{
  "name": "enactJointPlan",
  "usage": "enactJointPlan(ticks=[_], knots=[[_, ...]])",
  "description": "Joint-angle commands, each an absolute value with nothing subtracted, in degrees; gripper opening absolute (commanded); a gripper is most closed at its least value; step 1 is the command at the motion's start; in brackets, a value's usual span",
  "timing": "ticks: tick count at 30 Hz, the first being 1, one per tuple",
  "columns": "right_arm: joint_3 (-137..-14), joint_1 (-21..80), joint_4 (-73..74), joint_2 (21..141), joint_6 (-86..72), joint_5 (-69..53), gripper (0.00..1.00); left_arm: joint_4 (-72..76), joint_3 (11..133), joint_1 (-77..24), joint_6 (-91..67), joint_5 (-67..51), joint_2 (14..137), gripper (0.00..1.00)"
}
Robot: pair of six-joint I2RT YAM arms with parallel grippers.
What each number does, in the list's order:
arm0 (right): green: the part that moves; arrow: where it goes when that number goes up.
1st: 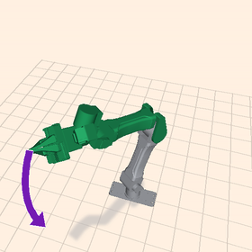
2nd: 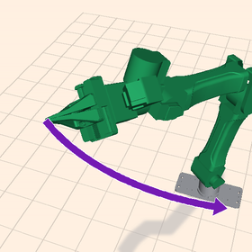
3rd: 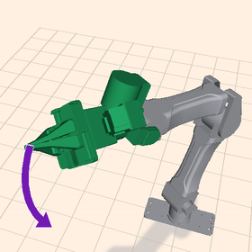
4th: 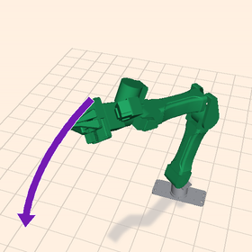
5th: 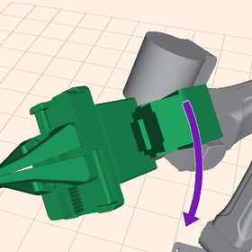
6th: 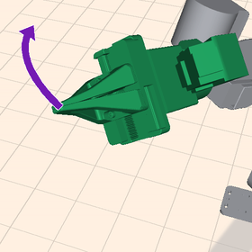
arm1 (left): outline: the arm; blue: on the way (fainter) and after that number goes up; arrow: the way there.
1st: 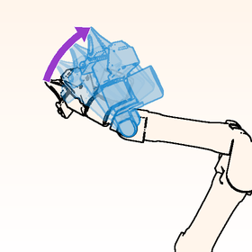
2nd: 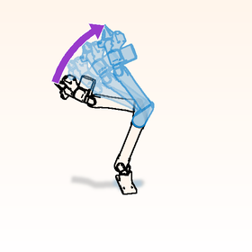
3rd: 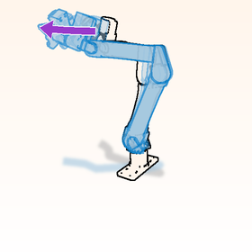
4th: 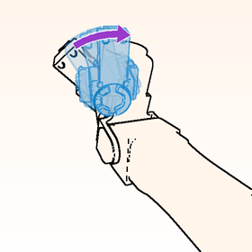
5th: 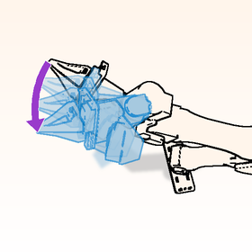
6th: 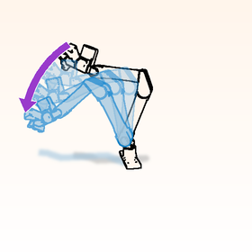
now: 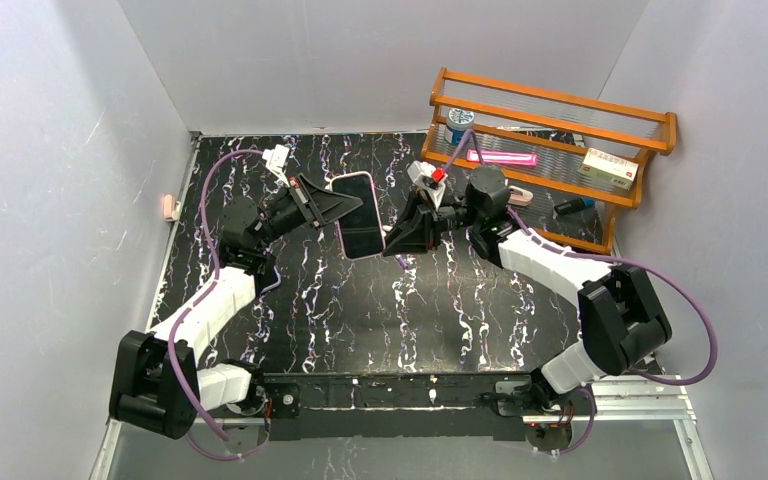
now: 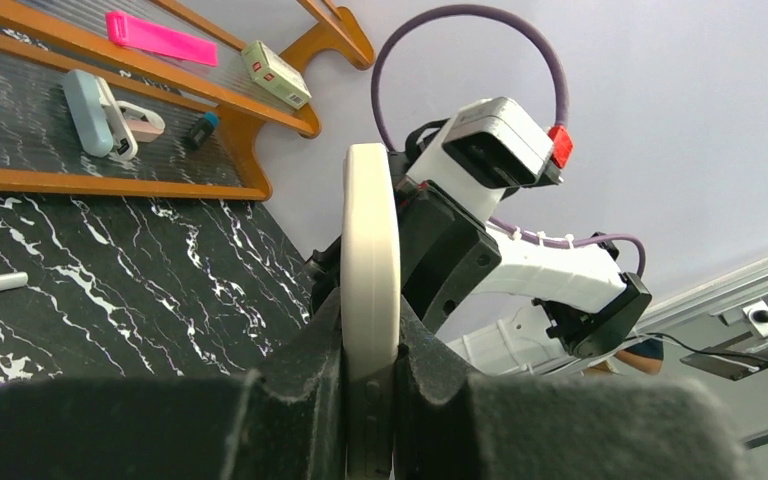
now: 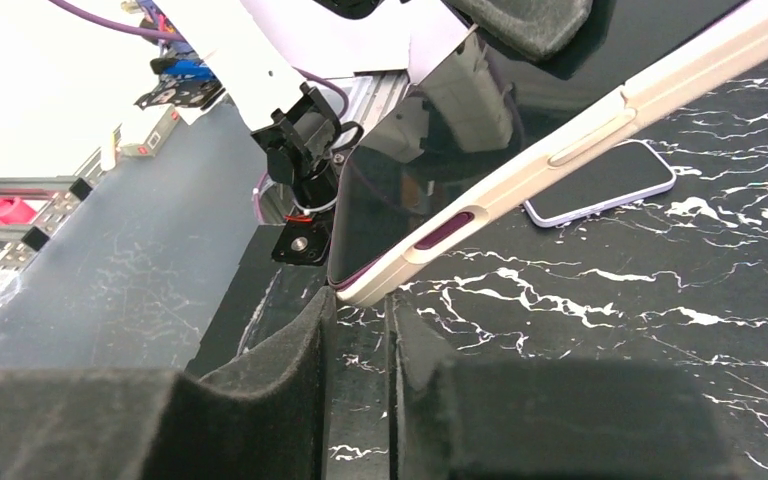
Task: Take the phone out of the phone case
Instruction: Remove the phone case from the phone.
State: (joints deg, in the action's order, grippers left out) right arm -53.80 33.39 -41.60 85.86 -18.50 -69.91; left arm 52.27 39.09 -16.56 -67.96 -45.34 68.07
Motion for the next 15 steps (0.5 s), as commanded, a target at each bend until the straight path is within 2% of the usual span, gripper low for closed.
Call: enactJointPlan(ticks=[1, 7, 15], knots=[[-59.21, 33.77, -36.49, 88.47, -10.72, -64.87, 0.19, 55.8, 43.03, -20.38, -71.08, -47.01, 67.17, 0.0], [-62.27, 33.75, -29.05, 90.05, -2.52, -60.95, 0.1, 55.8, 43.09, -21.27, -72.88, -47.07, 66.56, 0.0], [-62.02, 33.75, -28.47, 88.86, 0.56, -51.42, 0.06, 55.81, 41.69, -21.97, -73.16, -46.32, 66.97, 0.0]])
